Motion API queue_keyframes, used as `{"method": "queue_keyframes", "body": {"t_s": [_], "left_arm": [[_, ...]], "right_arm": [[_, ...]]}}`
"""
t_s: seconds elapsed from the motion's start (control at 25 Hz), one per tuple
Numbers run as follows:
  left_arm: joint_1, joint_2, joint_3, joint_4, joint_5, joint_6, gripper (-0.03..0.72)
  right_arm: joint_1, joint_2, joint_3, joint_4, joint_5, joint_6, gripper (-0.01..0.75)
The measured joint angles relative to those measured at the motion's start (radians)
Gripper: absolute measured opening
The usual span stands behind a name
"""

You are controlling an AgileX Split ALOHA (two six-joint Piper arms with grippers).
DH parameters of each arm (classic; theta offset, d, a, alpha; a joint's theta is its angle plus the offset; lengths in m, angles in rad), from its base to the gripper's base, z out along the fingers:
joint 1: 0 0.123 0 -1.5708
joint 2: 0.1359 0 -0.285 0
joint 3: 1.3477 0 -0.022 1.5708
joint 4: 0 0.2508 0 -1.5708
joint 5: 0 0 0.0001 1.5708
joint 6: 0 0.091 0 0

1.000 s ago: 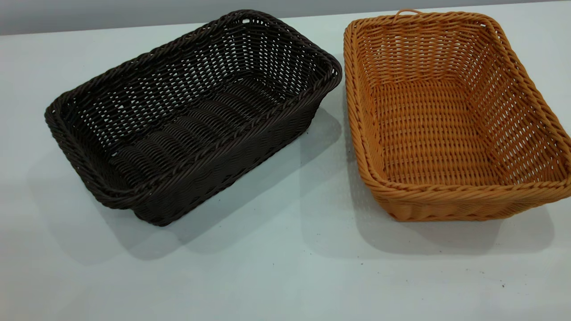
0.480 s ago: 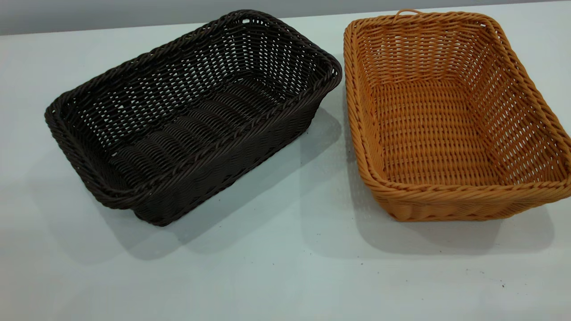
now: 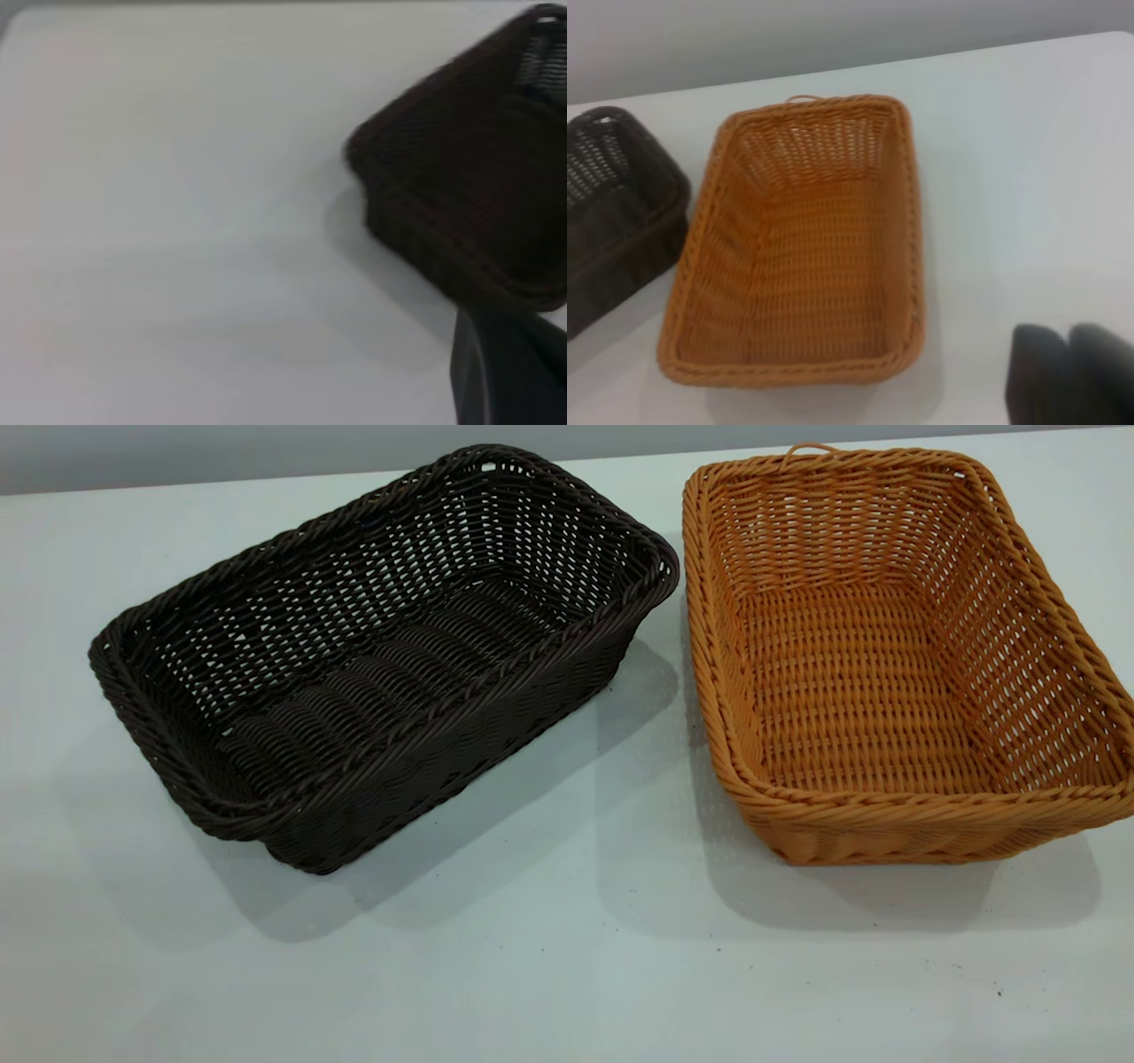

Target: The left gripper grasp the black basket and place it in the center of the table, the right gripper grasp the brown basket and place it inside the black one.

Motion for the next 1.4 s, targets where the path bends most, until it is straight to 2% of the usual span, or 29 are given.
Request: {"method": "queue_keyframes", "body": {"t_s": [0.12, 0.24, 0.4, 0.56, 0.88, 1.2, 1.4], "left_arm": [[0.0, 0.0, -0.001, -0.102, -0.055, 0.094, 0.058], [0.0, 0.013, -0.002, -0.2, -0.112, 0.174, 0.167], [0.0, 0.087, -0.028, -0.247, -0.153, 0.23, 0.318], [0.0, 0.198, -0.064, -0.243, -0.214, 0.272, 0.376], [0.0, 0.432, -0.139, -0.256, -0.397, 0.333, 0.383], [0.0, 0.586, -0.139, -0.256, -0.454, 0.413, 0.384], [0.0, 0.593, -0.139, -0.256, -0.454, 0.412, 0.384]], "right_arm": [[0.0, 0.049, -0.006, 0.067, -0.018, -0.039, 0.23], [0.0, 0.105, -0.006, 0.154, -0.049, -0.081, 0.361], [0.0, 0.193, -0.006, 0.32, -0.088, -0.175, 0.461], [0.0, 0.295, -0.006, 0.524, -0.116, -0.235, 0.478], [0.001, 0.505, -0.002, 0.886, -0.147, -0.124, 0.479], [0.024, 0.712, 0.005, 1.063, -0.229, -0.094, 0.479], [0.042, 0.855, 0.005, 1.092, -0.224, -0.002, 0.479]]}}
